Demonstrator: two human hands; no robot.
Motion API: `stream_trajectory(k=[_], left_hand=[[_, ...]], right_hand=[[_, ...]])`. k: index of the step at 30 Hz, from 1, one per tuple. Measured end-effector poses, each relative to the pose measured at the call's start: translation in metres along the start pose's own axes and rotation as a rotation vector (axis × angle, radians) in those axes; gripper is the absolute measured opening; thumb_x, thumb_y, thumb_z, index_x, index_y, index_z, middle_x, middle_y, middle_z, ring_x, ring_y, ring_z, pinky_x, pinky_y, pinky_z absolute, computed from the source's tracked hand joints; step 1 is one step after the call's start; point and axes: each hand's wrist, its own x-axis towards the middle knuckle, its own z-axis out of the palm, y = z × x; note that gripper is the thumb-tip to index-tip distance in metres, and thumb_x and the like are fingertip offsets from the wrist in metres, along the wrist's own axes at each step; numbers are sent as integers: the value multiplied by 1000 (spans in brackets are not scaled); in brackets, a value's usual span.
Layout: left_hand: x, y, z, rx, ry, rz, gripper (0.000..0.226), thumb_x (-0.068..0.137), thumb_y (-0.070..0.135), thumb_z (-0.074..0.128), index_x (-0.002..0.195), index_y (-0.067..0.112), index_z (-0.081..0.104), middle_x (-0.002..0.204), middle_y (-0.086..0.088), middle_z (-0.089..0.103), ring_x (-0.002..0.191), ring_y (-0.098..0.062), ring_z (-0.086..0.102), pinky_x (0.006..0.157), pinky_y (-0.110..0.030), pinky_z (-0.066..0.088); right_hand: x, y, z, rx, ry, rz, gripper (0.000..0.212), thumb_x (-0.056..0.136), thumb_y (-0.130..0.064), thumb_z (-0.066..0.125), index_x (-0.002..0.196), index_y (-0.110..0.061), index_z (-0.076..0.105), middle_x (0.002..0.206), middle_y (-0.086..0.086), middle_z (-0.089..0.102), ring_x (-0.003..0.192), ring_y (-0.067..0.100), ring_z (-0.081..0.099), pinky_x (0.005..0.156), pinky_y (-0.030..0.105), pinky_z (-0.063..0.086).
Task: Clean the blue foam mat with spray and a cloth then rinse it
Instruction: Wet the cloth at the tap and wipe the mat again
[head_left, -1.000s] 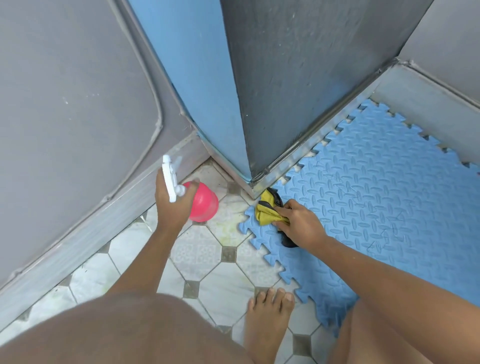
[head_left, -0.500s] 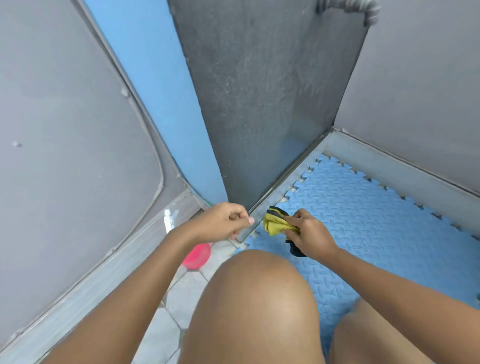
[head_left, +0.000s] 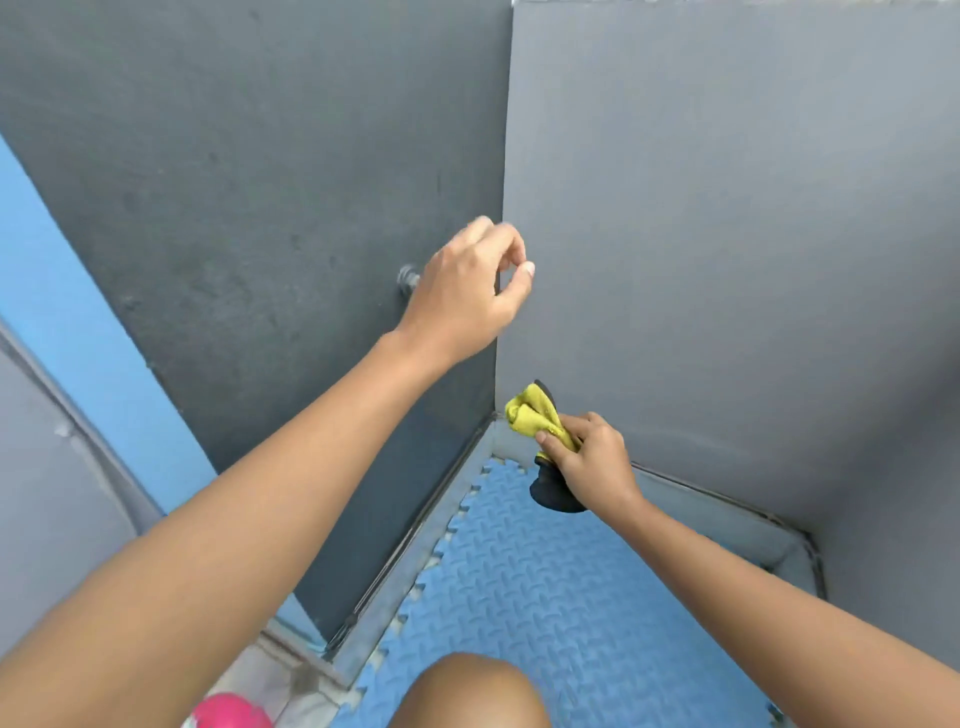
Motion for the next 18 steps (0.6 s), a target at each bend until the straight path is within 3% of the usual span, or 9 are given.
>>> stream_trajectory(k=[3,5,9,13,15,18], left_hand=[[48,-12,4,403,-324,-107,50,99,46,59,132,9,53,132,-11,51,126,-30,49,101,-43,44],[67,-17,7,544,-532,-277,56,102,51,54,133,4,51,139,-15,53,130,-35,50,99,-44,43],[91,-34,9,522,-698,-512,49,111,48,30,107,6,54,107,-12,76,90,-31,64,80,-35,42],[92,-44,3,533,-697,-470,51,112,42,29,87,4,51,81,-9,66,62,-23,54,75,-36,45],[91,-44,-1,575,-728,-423,52,113,39,28,90,2,55,85,-12,67,60,-23,52,75,-35,45],[96,-36,-6,669,-825,-362,48,113,31,26,114,-2,60,78,-14,62,62,-24,51,65,-34,41]], right_hand=[[19,-12,-8,19,25,10,12,91,-37,66,89,-28,74,85,1,58,80,15,58,73,35,47],[27,-21,-6,48,37,30,14,90,-38,66,83,-27,72,85,1,60,82,16,59,74,36,48],[35,-35,11,137,15,80,13,89,-39,68,77,-35,71,85,2,63,77,13,61,67,31,44],[35,-40,18,167,-21,125,18,88,-37,69,81,-22,75,72,3,70,72,20,66,63,33,49],[35,-41,19,212,-20,174,18,88,-37,69,82,-22,76,70,1,71,72,20,66,63,31,49],[35,-41,19,264,-23,241,20,88,-37,70,79,-20,75,68,4,69,63,17,58,59,30,42]])
